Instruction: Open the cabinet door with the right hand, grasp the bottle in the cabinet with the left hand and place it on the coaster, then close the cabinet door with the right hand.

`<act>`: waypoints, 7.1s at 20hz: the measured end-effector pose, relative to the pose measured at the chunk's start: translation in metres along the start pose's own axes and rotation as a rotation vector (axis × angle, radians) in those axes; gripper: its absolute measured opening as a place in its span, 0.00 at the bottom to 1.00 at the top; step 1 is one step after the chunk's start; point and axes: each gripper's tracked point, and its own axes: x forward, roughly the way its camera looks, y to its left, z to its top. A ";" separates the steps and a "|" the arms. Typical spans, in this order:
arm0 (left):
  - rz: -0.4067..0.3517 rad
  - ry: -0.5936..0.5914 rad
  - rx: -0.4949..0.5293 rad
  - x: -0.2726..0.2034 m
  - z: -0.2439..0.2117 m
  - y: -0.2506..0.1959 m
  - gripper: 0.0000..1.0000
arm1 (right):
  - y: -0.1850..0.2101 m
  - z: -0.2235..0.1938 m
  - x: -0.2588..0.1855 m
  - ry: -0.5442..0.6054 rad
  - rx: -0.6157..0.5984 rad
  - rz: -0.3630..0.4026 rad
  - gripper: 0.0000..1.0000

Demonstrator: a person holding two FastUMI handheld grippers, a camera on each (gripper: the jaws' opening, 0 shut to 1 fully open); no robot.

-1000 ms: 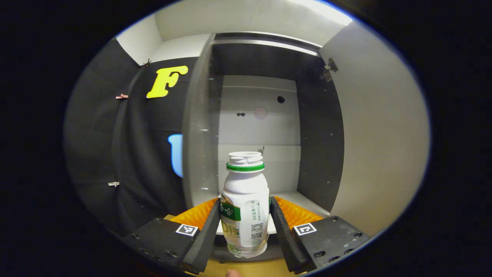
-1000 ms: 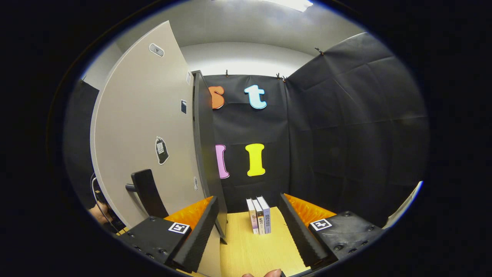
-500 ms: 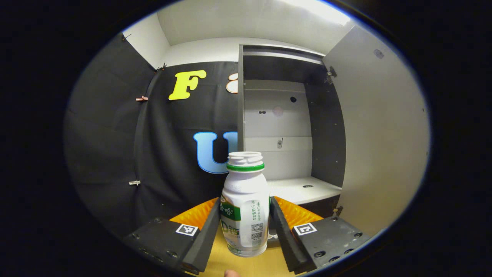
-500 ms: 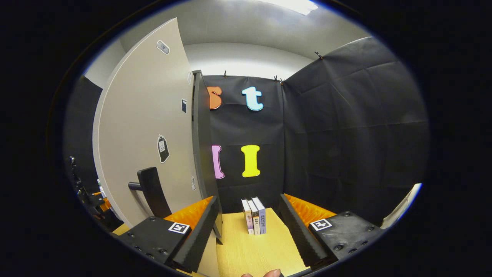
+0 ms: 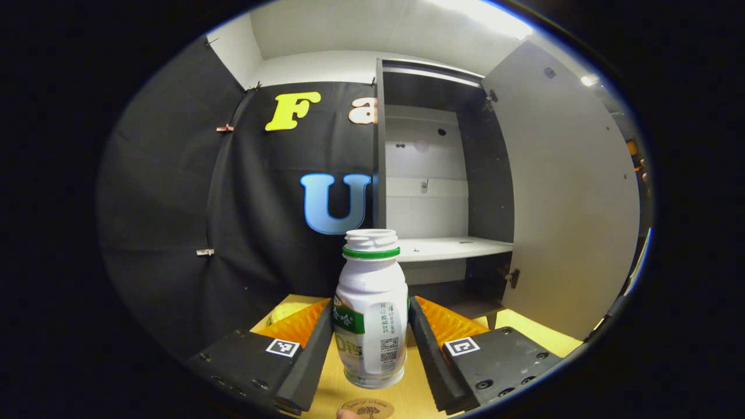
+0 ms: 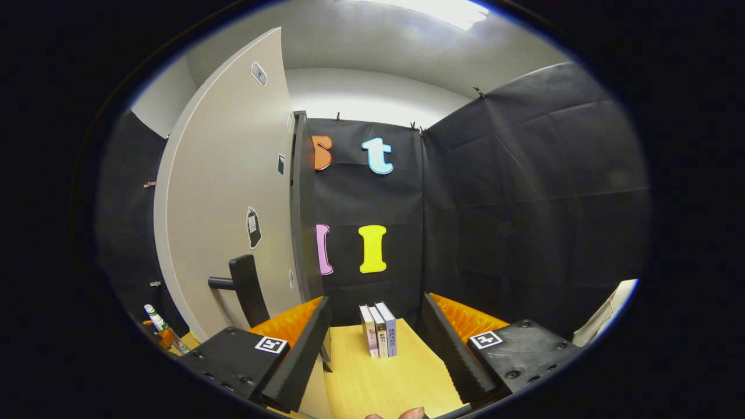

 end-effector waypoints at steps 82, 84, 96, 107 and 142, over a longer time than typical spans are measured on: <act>0.091 0.034 -0.075 -0.050 0.118 0.095 0.95 | 0.208 -0.044 -0.037 0.102 0.109 0.192 0.98; 0.092 0.038 -0.083 -0.050 0.115 0.095 0.95 | 0.225 -0.043 -0.033 0.101 0.095 0.214 0.98; 0.083 0.055 -0.088 -0.041 0.111 0.102 0.93 | 0.293 -0.055 -0.025 0.127 0.069 0.325 0.98; 0.047 0.039 -0.029 -0.043 0.129 0.072 0.95 | 0.255 -0.062 -0.037 0.117 0.024 0.287 0.98; 0.032 -0.006 0.000 -0.034 0.157 0.005 0.95 | 0.202 -0.074 -0.028 0.088 -0.050 0.289 0.97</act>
